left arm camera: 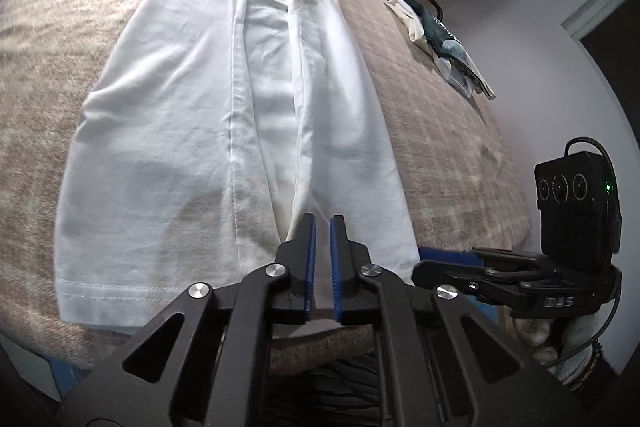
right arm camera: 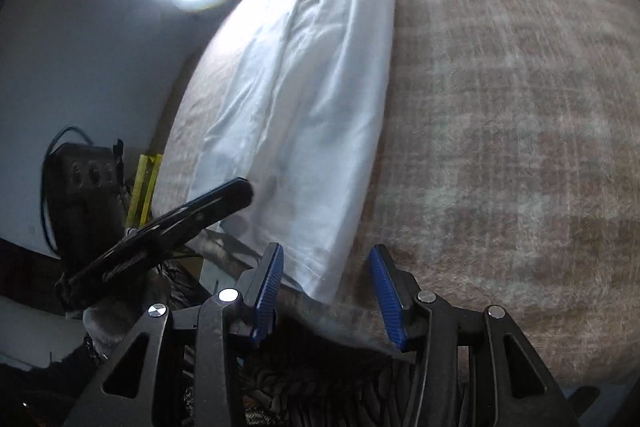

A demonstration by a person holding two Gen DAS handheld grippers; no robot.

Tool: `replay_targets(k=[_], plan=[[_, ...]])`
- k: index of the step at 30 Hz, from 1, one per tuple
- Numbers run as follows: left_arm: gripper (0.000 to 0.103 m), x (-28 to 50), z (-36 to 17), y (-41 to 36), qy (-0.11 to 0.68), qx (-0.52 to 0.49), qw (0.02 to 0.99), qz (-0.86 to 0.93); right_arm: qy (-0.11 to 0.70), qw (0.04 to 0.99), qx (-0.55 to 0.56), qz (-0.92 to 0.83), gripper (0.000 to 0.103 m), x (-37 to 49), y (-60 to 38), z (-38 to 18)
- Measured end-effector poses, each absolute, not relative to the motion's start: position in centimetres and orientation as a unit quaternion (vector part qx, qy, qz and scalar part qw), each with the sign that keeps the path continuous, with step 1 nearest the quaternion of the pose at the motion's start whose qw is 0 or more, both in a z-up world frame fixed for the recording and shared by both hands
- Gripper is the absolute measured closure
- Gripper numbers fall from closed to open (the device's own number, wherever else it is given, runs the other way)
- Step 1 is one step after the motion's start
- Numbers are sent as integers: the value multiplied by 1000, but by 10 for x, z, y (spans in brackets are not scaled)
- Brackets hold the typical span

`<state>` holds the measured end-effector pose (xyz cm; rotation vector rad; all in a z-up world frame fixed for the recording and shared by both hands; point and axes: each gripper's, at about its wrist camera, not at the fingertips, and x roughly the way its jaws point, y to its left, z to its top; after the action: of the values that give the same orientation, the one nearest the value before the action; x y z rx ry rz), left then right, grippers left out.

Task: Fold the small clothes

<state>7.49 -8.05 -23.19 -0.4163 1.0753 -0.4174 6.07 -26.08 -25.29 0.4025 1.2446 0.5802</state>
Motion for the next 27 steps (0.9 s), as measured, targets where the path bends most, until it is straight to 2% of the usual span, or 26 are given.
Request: replay_targets(k=[1,2,4,7,11,15,16,18,19,22,23,24,25,26,27], plan=[[103,75,-232,-81,505,-199,817,-196,571,753,182,271,88,63,-259,-254],[103,76,-232,-81,506,-204,815,-194,574,751,182,272,97,65,-258,-255],[103,71,-224,-76,500,-237,809,-197,578,749,180,268,101,70,-258,-256],[103,58,-209,-69,475,-253,820,-195,564,756,185,276,102,68,-265,-244],[103,57,-229,-73,498,-212,822,-178,555,764,179,275,103,65,-275,-237],[103,57,-229,-64,494,-235,820,-170,575,753,172,270,103,65,-263,-249],[100,59,-226,-65,490,-231,823,-171,575,753,173,271,102,65,-262,-250],[68,64,-221,-70,485,-205,833,-170,573,752,180,271,102,66,-261,-250],[64,66,-218,-74,479,-192,840,-168,574,751,184,271,102,66,-261,-251],[64,77,-220,-83,480,-163,845,-170,576,750,182,270,101,63,-269,-254],[64,80,-223,-85,484,-156,844,-169,577,750,182,270,101,63,-269,-255],[69,84,-226,-87,491,-149,842,-168,577,749,182,269,101,63,-269,-256],[77,88,-230,-89,496,-145,839,-170,578,749,181,269,101,61,-270,-257],[100,89,-233,-92,500,-140,837,-173,580,748,180,268,101,60,-270,-258],[103,90,-236,-95,504,-130,836,-176,580,748,181,267,101,58,-269,-260]])
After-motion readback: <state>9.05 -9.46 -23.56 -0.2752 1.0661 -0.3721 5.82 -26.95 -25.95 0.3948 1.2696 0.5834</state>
